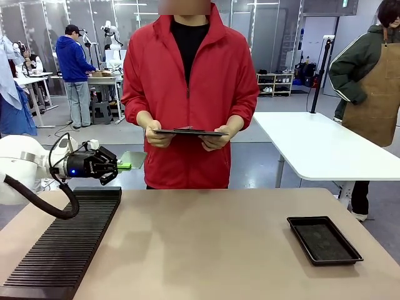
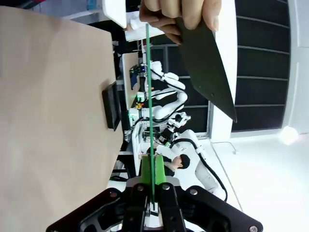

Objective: Inspect the PCB.
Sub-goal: Pick up the Blank PCB and present it to the human.

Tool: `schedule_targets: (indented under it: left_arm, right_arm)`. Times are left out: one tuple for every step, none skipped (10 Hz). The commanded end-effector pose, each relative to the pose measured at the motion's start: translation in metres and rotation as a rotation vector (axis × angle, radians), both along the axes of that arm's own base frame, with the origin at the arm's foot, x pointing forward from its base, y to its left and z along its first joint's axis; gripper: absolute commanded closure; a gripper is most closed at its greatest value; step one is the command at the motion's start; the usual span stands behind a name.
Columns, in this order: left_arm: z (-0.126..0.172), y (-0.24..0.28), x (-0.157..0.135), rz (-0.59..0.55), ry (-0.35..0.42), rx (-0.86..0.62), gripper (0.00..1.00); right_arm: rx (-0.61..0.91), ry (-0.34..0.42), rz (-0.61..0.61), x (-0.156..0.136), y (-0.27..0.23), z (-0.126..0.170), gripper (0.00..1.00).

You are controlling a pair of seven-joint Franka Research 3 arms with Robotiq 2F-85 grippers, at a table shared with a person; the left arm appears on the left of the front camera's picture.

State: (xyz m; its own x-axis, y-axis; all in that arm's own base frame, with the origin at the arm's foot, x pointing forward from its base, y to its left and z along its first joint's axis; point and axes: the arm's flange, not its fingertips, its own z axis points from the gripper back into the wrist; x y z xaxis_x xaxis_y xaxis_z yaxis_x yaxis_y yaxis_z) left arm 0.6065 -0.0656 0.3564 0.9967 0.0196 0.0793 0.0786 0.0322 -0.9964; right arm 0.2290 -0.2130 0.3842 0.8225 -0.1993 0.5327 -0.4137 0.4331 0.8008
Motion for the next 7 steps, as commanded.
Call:
schedule_targets:
  left_arm:
    - [-0.0001, -0.0052, 0.0086, -0.025, -0.001, -0.077, 0.97]
    - [-0.0008, -0.0069, 0.0105, -0.021, -0.016, -0.096, 0.97]
    - [-0.0024, -0.0034, 0.0008, -0.002, 0.005, -0.025, 0.97]
    - [-0.0024, -0.0034, 0.0008, -0.002, 0.005, -0.025, 0.97]
    - [-0.0024, -0.0034, 0.0008, -0.002, 0.005, -0.025, 0.97]
    - [-0.0024, -0.0034, 0.0008, -0.002, 0.005, -0.025, 0.97]
    - [-0.0024, -0.0034, 0.0008, -0.002, 0.005, -0.025, 0.97]
  right_arm:
    - [0.002, -0.021, 0.0, 0.0008, -0.0011, 0.0008, 0.0]
    - [0.002, -0.021, 0.0, 0.0008, -0.0011, 0.0008, 0.0]
    - [0.002, -0.021, 0.0, 0.0008, -0.0011, 0.0008, 0.0]
    - [0.002, -0.021, 0.0, 0.0008, -0.0011, 0.0008, 0.0]
    - [0.002, -0.021, 0.0, 0.0008, -0.0011, 0.0008, 0.0]
    - [0.002, -0.021, 0.0, 0.0008, -0.0011, 0.0008, 0.0]
    - [0.002, -0.021, 0.0, 0.0008, -0.0011, 0.0008, 0.0]
